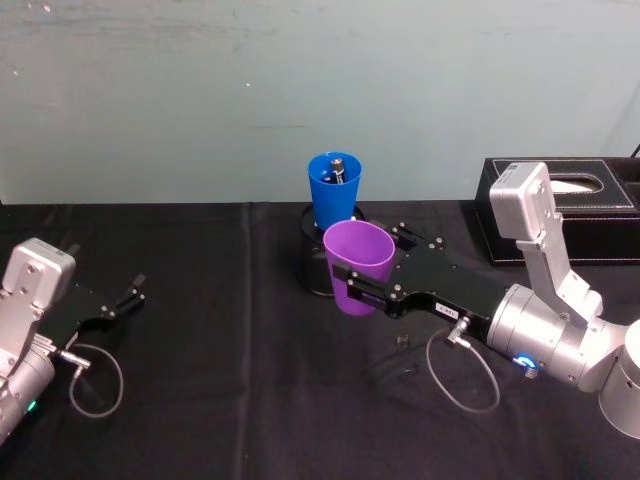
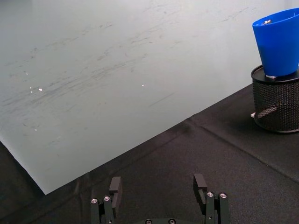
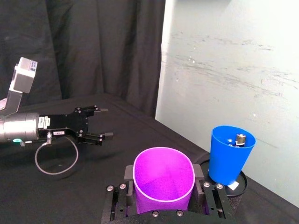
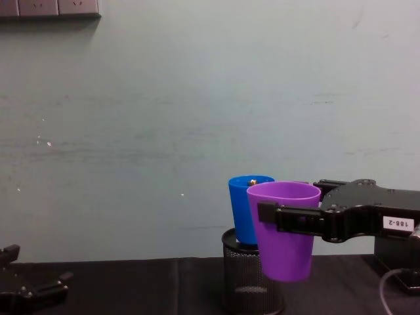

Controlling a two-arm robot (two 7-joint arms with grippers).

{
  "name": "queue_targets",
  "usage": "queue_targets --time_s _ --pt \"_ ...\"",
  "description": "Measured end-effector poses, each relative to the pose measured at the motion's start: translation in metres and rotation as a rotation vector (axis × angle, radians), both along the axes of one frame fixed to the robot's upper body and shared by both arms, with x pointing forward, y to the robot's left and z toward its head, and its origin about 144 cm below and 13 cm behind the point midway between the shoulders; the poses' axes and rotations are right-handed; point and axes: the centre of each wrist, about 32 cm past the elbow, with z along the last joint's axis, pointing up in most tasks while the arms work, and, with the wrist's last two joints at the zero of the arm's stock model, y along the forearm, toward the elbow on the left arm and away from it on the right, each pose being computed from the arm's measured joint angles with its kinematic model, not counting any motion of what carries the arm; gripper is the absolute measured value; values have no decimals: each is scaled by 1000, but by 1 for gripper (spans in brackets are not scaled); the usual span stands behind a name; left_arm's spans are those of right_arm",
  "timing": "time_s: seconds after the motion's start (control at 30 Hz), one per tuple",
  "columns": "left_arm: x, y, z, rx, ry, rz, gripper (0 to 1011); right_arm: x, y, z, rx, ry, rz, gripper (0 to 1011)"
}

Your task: Pick up one cup with a gripper and tap it against the other cup.

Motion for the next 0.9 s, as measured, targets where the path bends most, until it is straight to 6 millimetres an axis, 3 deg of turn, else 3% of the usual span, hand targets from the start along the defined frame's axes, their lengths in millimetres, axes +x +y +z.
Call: queue_targets --time_s 0.9 --pt "0 0 0 0 0 0 1000 0 0 0 0 0 0 726"
